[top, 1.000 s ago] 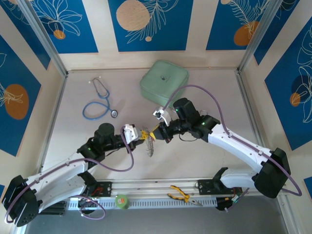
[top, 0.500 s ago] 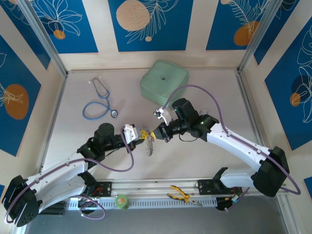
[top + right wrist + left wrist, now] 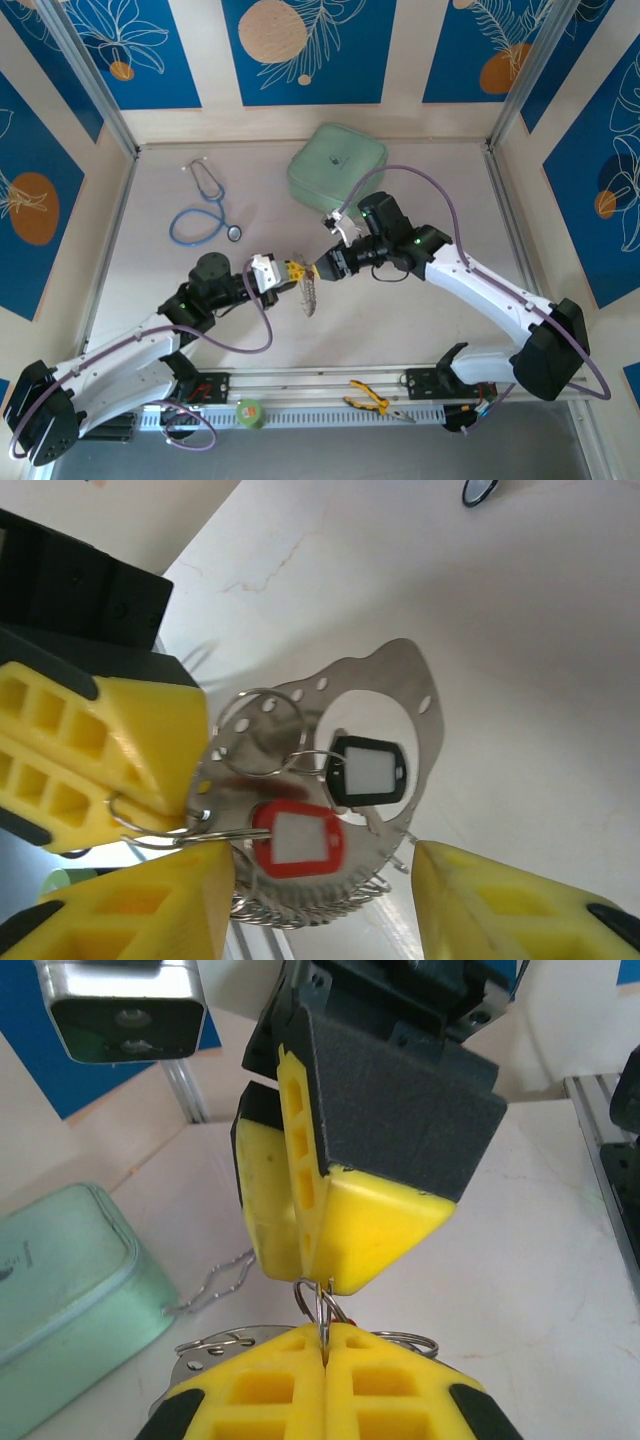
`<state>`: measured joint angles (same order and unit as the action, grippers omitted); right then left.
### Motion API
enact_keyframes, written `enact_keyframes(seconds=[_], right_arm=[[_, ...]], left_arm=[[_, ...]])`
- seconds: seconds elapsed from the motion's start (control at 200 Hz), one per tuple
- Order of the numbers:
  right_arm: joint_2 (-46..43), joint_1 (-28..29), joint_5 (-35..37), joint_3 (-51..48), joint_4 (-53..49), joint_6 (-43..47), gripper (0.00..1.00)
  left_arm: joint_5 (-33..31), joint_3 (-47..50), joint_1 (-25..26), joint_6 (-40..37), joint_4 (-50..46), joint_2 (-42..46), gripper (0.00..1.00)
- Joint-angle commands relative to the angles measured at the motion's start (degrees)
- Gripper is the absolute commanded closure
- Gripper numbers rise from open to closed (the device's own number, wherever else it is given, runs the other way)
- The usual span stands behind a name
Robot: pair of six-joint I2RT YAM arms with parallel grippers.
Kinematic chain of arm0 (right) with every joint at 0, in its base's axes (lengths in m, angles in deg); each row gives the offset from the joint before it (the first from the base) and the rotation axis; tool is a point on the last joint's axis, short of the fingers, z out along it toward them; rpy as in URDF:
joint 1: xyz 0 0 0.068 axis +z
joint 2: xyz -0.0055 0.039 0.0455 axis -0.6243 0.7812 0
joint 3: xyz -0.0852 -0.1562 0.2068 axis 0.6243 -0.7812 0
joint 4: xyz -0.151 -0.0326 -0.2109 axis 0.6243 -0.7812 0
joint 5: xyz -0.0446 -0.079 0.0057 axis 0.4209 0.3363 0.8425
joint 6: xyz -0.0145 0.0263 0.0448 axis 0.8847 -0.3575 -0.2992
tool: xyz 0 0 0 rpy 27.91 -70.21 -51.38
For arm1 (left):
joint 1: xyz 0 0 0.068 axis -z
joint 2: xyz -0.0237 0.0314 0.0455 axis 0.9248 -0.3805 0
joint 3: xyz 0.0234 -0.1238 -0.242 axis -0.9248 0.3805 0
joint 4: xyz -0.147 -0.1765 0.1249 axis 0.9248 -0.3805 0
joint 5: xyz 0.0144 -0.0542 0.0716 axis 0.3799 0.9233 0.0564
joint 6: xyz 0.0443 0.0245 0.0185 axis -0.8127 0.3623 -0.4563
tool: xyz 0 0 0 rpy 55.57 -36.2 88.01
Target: Put the keys on the keyring
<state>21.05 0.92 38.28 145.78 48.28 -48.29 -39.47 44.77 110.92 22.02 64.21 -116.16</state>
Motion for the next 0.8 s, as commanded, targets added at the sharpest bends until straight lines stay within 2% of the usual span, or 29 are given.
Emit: enact_keyframes(seconds=[0.0,0.07,0.195,0.295,0.44,0.795], right_arm=[[-2.59,-0.63,1.99,1.85,-3.47,7.38,0.5],[-5.19,-0.42,2.05,-0.44,-1.53,14.26,0.5],[-11.1,0.16,-4.46,-7.57,5.52,31.79,0.55],[-13.37,0.35,-8.44,-10.84,8.73,39.58,0.6],[-11.61,0.98,-11.26,-9.62,7.64,41.31,0.63],[-10.48,3.07,-9.0,-10.58,10.66,40.6,0.69]], left_arm=[[2.73,1.56,0.35,2.56,7.7,0.04,1.0],[3.87,2.18,0.32,3.5,9.34,-0.4,1.0],[6.64,2.6,0.35,4.83,11.43,-1.69,1.0],[8.85,2.35,0.26,5.36,12.74,-3.01,1.0],[10.71,2.34,0.31,5.46,14.78,-4.42,1.0],[14.43,2.39,0.4,4.09,14.8,-4.8,1.0]])
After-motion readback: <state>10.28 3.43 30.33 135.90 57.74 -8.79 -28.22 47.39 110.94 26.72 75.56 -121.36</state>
